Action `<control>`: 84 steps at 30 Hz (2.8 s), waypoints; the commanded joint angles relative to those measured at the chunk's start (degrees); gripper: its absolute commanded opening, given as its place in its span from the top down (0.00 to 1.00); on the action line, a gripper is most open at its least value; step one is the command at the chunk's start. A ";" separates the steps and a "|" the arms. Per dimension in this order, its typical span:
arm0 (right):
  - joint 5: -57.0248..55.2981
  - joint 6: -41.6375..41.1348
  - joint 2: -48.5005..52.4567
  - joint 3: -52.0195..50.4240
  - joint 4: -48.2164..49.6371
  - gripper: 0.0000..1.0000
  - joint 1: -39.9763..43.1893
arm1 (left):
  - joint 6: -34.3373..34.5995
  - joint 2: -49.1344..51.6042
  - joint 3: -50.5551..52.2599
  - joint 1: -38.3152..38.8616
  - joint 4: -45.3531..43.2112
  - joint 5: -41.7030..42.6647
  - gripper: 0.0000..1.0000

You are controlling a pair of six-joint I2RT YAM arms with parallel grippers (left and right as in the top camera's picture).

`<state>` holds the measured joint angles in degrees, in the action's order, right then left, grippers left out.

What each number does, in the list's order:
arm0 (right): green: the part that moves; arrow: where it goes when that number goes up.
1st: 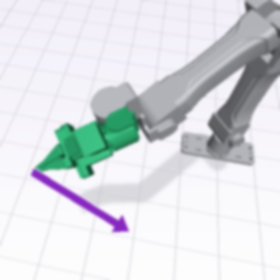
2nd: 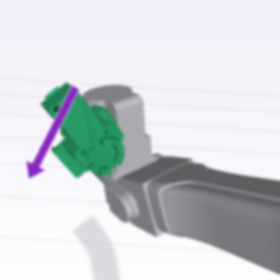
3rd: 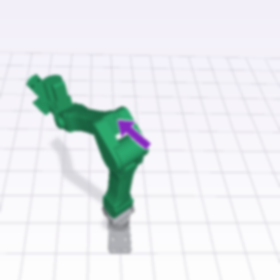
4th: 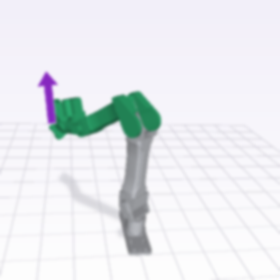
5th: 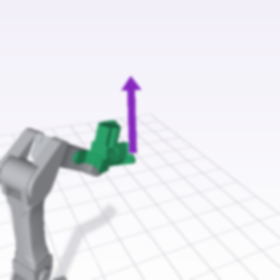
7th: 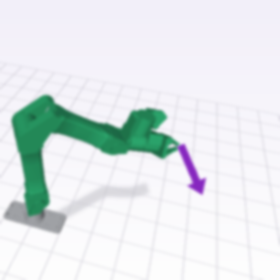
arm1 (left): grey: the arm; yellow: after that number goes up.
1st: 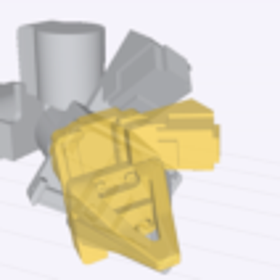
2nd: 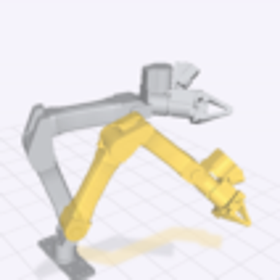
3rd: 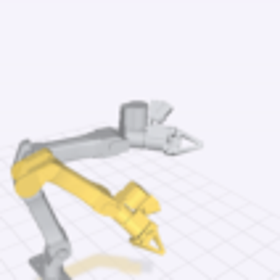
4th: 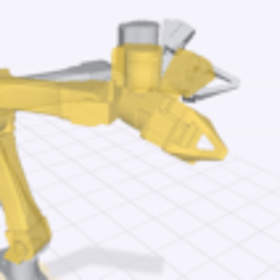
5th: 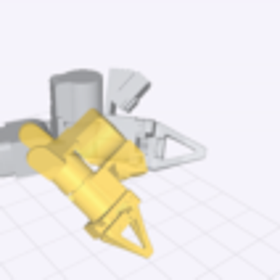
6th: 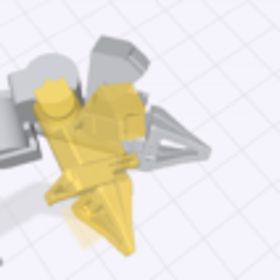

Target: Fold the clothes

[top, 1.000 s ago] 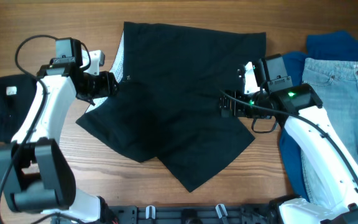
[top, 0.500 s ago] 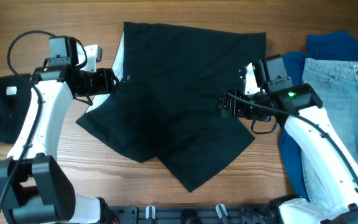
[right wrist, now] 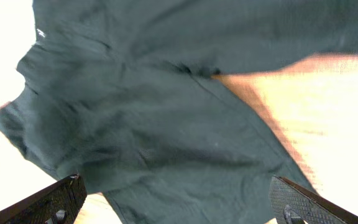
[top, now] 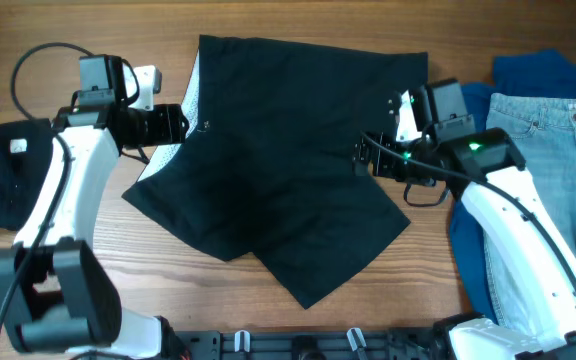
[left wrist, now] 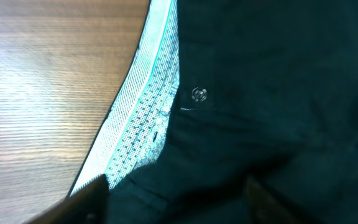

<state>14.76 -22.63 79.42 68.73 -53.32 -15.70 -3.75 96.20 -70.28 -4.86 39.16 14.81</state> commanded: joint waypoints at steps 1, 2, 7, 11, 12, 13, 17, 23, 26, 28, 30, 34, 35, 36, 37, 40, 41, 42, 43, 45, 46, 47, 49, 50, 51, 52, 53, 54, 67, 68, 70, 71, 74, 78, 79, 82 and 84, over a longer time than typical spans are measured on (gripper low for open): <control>-0.76 1.62 -2.19 3.58 -0.52 0.00 -0.09 | -2.69 7.50 0.20 0.98 -0.24 2.21 0.39; -0.74 1.60 -2.16 3.58 -0.63 0.00 -0.09 | -3.87 9.44 0.20 1.73 -0.61 2.49 0.40; -1.09 1.46 -1.97 3.54 -0.55 0.00 -0.09 | -5.09 14.56 0.20 3.82 -5.62 2.51 0.46; -1.77 1.46 -1.90 3.15 -0.48 0.00 -0.07 | -5.09 16.41 0.20 4.50 -5.75 2.49 0.82; -2.60 1.46 -1.60 3.15 -0.57 0.00 -0.09 | -5.05 16.17 -0.04 4.48 -5.70 1.62 0.92; -3.50 1.49 -1.20 3.15 -0.70 0.00 -0.09 | -4.81 15.74 -0.76 4.35 -5.18 0.04 0.96; -5.81 1.44 2.95 2.36 -0.72 0.00 -0.09 | -1.77 11.30 -8.17 3.21 -3.43 -7.74 0.96; -5.79 1.44 12.20 -1.38 -1.97 0.00 -0.07 | -1.75 11.19 -10.95 1.14 -7.17 -10.56 0.96; -5.25 1.46 17.62 -4.55 -0.94 0.00 -0.07 | -1.77 12.37 -10.95 1.09 -7.67 -13.18 0.96; -3.78 2.25 20.13 -6.05 0.79 0.00 -0.09 | -1.79 12.50 -10.95 1.09 -7.54 -13.20 0.96; -1.68 4.81 22.77 -7.32 2.91 0.00 -0.09 | -1.79 12.50 -10.95 1.09 -7.54 -13.49 0.96; 0.11 5.90 24.35 -10.16 5.51 0.00 -0.17 | -1.79 12.50 -10.95 1.09 -6.80 -14.73 0.94; -0.13 3.82 24.35 -10.93 6.01 0.00 -0.17 | -1.79 12.50 -10.95 1.09 -6.34 -14.71 0.92; -0.85 0.26 24.35 -11.23 5.95 0.00 -0.11 | -1.79 12.50 -10.95 1.09 -5.88 -14.71 0.84; -1.60 -2.97 24.35 -11.28 5.75 0.00 -0.11 | -1.79 12.50 -10.95 1.09 -5.27 -14.93 0.67; -2.71 -4.50 24.35 -11.28 5.73 0.00 -0.02 | -1.51 11.10 -11.65 1.11 -1.42 -16.79 0.60; -2.67 -4.46 24.35 -11.26 5.99 0.00 -0.02 | -0.26 9.09 -12.94 1.49 1.11 -16.81 0.60; -2.71 -3.89 24.22 -11.13 6.45 0.00 0.00 | -0.26 7.54 -13.88 1.97 2.82 -16.79 0.60; -2.71 -2.10 23.87 -10.36 7.45 0.00 0.33 | -0.26 5.90 -14.53 2.56 4.22 -16.61 0.59; -2.67 -1.53 22.60 -6.95 8.11 0.00 1.99 | -0.26 3.28 -14.58 4.17 5.81 -12.28 0.60; -2.67 -1.53 21.86 -4.48 8.04 0.00 3.54 | -0.26 3.10 -14.58 5.44 7.45 -9.33 0.60; -2.60 -1.55 21.46 -2.01 7.96 0.00 5.25 | -0.26 3.30 -14.49 6.40 9.22 -7.82 0.61; -1.77 -1.57 21.40 0.50 8.33 0.01 7.30 | -0.24 3.98 -14.12 8.20 12.39 -5.97 0.63; -0.17 -1.62 21.40 0.81 11.15 0.06 8.96 | 0.39 4.85 -13.05 10.21 13.97 -5.20 0.63; -0.09 -1.64 21.68 0.76 12.55 0.09 9.33 | 1.22 5.27 -12.07 11.23 13.84 -5.22 0.62; -0.11 -1.79 22.23 0.63 14.51 0.14 9.42 | 1.25 5.84 -10.97 12.33 13.86 -5.22 0.61; -0.09 -1.75 22.80 0.39 16.41 0.16 9.40 | 1.25 6.45 -10.08 13.20 13.86 -5.22 0.60; -0.09 -1.46 23.56 -0.09 18.45 0.23 9.35 | 1.25 7.08 -9.40 13.88 13.86 -5.22 0.59; 1.42 -1.33 29.00 -3.50 15.06 0.96 9.31 | 1.22 9.99 -7.28 14.45 12.50 -5.25 0.57; 1.49 -1.29 28.48 -3.45 13.86 0.96 9.31 | 1.22 9.99 -7.30 14.47 12.50 -5.22 0.57; 1.64 0.42 26.53 -2.95 10.78 0.96 9.31 | 1.22 9.99 -7.30 14.51 12.17 -5.20 0.55; 1.62 2.38 25.07 -2.08 9.55 0.95 9.44 | 1.22 9.99 -7.30 14.51 11.98 -5.20 0.54; -0.17 5.01 19.21 3.87 9.97 0.29 12.11 | 1.22 9.99 -7.30 14.51 10.56 -5.20 0.47; -0.92 -0.94 17.57 7.85 14.93 0.50 16.15 | 1.22 9.88 -7.41 14.49 10.58 -5.25 0.39; -0.90 -0.96 18.23 7.63 14.49 0.52 16.17 | 1.22 9.88 -7.65 14.38 10.58 -5.25 0.39; -0.79 -1.22 22.84 6.88 11.52 0.75 14.75 | 1.25 9.86 -8.24 14.36 10.32 -5.20 0.45; 4.35 -1.20 26.93 6.88 8.00 0.94 13.51 | 1.22 9.88 -8.24 14.40 10.84 -5.20 0.73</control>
<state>14.63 -23.05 100.79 76.34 -42.11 -0.47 -2.26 105.56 -78.04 9.69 49.69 8.93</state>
